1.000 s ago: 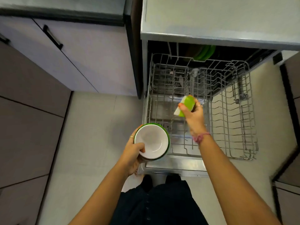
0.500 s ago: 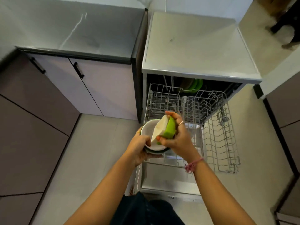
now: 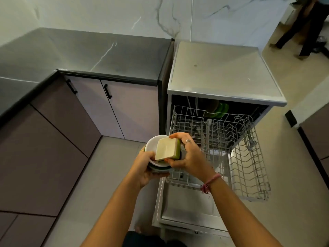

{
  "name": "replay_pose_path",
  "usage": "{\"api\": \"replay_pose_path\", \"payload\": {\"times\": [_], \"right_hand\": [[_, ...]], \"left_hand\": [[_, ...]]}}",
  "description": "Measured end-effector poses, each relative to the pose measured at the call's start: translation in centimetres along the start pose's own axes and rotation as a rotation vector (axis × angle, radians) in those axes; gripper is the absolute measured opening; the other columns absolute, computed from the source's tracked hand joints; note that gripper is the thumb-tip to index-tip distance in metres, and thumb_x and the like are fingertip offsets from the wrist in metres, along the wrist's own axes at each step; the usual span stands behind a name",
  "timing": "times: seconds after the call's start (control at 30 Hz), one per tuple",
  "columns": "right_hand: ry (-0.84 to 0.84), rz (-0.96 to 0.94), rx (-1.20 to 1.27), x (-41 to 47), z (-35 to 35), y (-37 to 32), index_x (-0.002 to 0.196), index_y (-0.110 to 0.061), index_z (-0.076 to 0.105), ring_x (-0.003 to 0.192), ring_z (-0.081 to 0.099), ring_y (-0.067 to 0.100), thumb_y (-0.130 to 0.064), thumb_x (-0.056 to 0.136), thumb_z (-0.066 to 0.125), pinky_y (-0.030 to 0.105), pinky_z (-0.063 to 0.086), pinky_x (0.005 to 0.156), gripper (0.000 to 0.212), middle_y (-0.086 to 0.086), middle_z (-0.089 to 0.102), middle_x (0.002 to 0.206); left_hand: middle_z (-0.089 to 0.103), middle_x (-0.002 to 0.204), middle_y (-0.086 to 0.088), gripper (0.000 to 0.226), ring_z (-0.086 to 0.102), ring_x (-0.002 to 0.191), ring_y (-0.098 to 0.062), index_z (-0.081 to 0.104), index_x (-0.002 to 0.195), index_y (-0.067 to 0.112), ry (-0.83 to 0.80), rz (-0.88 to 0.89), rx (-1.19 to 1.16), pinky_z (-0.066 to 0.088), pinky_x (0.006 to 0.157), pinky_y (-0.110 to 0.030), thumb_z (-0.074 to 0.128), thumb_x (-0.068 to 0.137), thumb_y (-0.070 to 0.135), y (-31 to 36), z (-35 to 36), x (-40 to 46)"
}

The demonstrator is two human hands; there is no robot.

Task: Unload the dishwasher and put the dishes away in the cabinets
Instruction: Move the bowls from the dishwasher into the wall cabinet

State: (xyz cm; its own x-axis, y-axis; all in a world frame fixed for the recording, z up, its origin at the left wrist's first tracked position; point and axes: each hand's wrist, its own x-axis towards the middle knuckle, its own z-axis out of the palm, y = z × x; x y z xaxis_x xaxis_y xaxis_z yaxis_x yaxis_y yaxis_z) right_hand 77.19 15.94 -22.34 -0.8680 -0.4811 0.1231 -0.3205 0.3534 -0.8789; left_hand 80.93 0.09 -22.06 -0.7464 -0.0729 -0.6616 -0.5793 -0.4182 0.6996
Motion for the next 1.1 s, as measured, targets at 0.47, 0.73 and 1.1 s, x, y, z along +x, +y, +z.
{"api": "replay_pose_path", "payload": {"times": [0.47, 0.73, 1.1], "right_hand": [[-0.159, -0.037, -0.092, 11.5, 15.4, -8.4, 0.121, -0.024, 0.043, 0.119, 0.041, 0.003, -0.030, 0.071, 0.080, 0.006, 0.034, 0.096, 0.063, -0.007, 0.041, 0.128], [-0.165, -0.092, 0.020, 18.8, 23.7, -12.1, 0.122, -0.031, 0.043, 0.135, 0.029, -0.004, -0.034, 0.073, 0.079, 0.010, 0.028, 0.107, 0.061, -0.013, 0.041, 0.136], [-0.136, -0.146, 0.036, 29.8, 25.2, -13.1, 0.121, -0.030, 0.045, 0.121, 0.040, -0.005, -0.053, 0.066, 0.072, 0.004, 0.036, 0.096, 0.065, -0.013, 0.041, 0.132]], "left_hand": [[0.065, 0.112, -0.018, 0.039, 0.067, 0.097, -0.035, 0.055, 0.121, 0.022, 0.020, 0.097, -0.150, 0.057, 0.068, -0.048, 0.050, 0.092, 0.049, 7.8, -18.2, -0.2], [0.065, 0.110, -0.016, 0.032, 0.067, 0.093, -0.036, 0.054, 0.118, 0.026, 0.085, 0.174, -0.178, 0.057, 0.068, -0.051, 0.050, 0.093, 0.046, 14.7, -27.0, 0.5], [0.064, 0.114, -0.020, 0.052, 0.068, 0.096, -0.036, 0.052, 0.127, 0.022, 0.090, 0.202, -0.208, 0.057, 0.069, -0.049, 0.059, 0.084, 0.050, 22.3, -30.4, 7.4]]}}
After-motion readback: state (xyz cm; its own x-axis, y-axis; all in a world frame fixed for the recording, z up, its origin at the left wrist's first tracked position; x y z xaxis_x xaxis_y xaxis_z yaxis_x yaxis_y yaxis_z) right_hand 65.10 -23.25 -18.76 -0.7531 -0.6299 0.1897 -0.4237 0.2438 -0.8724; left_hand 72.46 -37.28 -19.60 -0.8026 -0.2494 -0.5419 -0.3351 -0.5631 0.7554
